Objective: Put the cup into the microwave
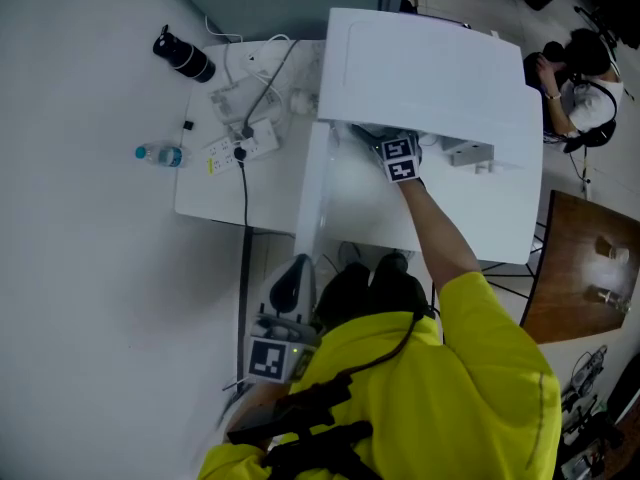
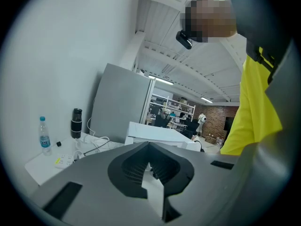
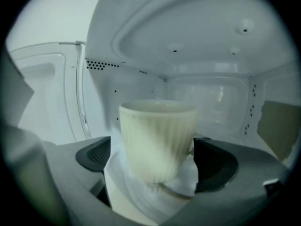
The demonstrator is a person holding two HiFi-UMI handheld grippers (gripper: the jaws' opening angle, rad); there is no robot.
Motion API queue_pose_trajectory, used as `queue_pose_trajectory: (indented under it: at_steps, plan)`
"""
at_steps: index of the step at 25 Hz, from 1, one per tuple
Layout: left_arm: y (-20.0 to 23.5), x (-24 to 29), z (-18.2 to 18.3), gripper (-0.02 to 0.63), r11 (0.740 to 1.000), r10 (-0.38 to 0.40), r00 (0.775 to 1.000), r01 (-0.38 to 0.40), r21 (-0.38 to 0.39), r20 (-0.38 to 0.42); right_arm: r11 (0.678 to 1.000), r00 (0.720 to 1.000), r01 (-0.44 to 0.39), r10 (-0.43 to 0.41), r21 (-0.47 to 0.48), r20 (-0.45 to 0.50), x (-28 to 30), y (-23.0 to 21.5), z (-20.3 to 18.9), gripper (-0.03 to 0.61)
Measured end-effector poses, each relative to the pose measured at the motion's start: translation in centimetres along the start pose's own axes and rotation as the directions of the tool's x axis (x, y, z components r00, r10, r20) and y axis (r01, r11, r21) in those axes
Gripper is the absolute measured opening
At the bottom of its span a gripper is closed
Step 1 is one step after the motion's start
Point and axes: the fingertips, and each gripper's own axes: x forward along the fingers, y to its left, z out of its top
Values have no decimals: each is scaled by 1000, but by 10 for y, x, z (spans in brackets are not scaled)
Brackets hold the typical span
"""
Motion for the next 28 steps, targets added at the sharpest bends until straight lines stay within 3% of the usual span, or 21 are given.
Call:
queue_pose_trajectory:
  at_steps: [3, 6, 11, 13, 14, 16, 19, 22, 28]
  plan:
    - [-4, 0, -3, 0, 1000, -20, 999, 20, 3, -30, 997, 1000, -6, 6, 73, 2, -36, 9, -7, 558]
    - [-6, 4, 3, 0, 999, -43, 999, 43, 21, 1, 987, 999, -31, 26, 158, 33, -94, 30, -5, 540]
    - [-14, 13, 19, 0, 994, -89, 995, 85, 74, 55, 963, 990, -49, 11, 264, 143, -234, 62, 22, 326]
    - [-24, 15, 23, 0, 984, -133, 989, 124, 127, 64, 959, 980, -43, -15, 280, 200, -291, 65, 48, 146]
    - [-30, 16, 23, 0, 979, -158, 986, 148, 138, 61, 960, 975, -38, -26, 276, 222, -317, 65, 62, 124]
    - [-41, 20, 20, 0, 972, -211, 976, 205, 116, 48, 966, 967, -4, -62, 258, 247, -359, 59, 86, 5]
    - [-51, 27, 21, 0, 962, -261, 964, 255, 101, 53, 967, 953, 63, -132, 245, 273, -403, 41, 119, 3]
    - [-64, 26, 25, 0, 954, -275, 960, 266, 135, 51, 964, 935, 95, -172, 248, 310, -433, 27, 148, 3]
    - [-91, 25, 36, 0, 952, -258, 964, 242, 186, 69, 962, 936, 52, -140, 268, 322, -459, 11, 160, 3]
